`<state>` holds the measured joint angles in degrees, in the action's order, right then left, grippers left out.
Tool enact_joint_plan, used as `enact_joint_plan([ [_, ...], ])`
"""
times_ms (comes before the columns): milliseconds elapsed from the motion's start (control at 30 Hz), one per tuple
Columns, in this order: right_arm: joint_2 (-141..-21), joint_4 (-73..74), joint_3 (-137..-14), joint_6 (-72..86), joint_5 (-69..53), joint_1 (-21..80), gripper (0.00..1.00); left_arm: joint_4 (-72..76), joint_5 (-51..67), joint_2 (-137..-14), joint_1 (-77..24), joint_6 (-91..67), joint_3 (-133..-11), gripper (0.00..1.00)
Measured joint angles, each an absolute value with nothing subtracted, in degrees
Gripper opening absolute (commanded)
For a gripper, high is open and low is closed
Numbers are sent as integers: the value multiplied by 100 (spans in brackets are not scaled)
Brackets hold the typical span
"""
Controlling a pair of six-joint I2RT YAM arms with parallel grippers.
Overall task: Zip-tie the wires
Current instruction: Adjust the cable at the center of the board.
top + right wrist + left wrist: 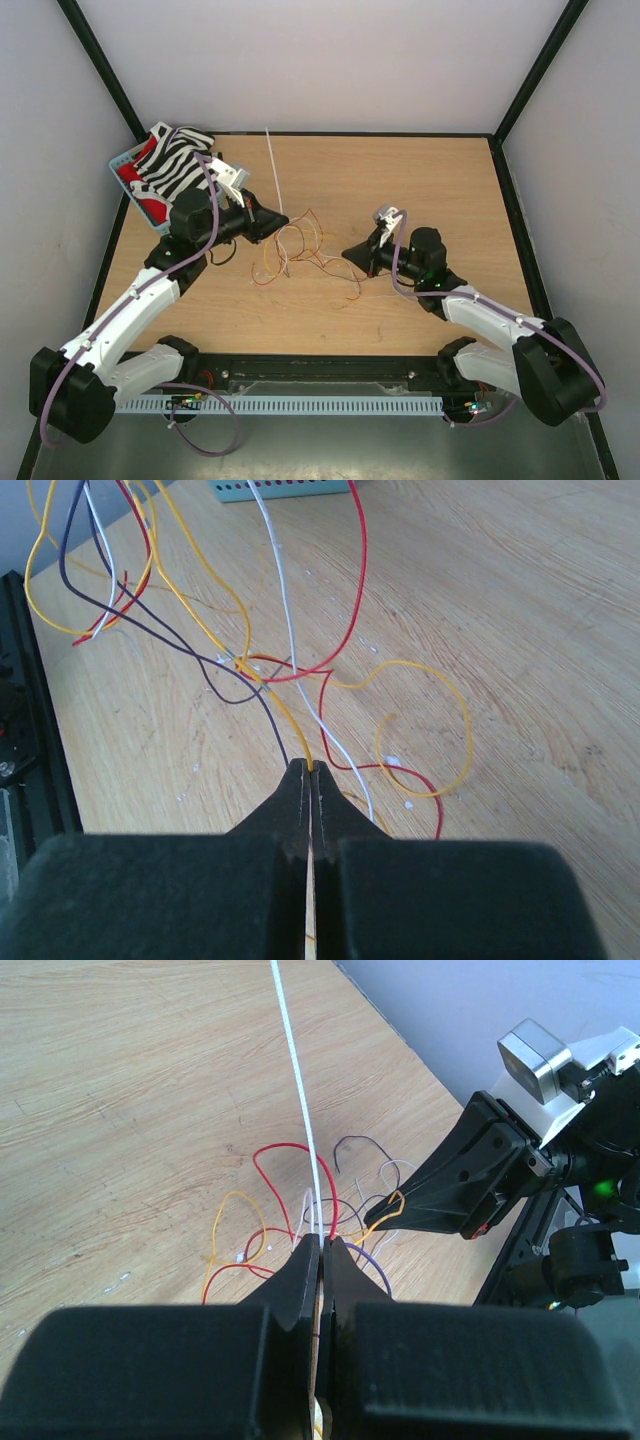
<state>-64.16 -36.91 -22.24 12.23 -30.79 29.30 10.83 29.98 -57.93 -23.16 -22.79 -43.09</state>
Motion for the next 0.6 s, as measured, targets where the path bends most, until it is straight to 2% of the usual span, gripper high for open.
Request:
enact_joint_plan([
  [600,-5629,-2486,-2198,869,-2403,2541,0,1072,3009,-5756,-2220,-2279,-4300,0],
])
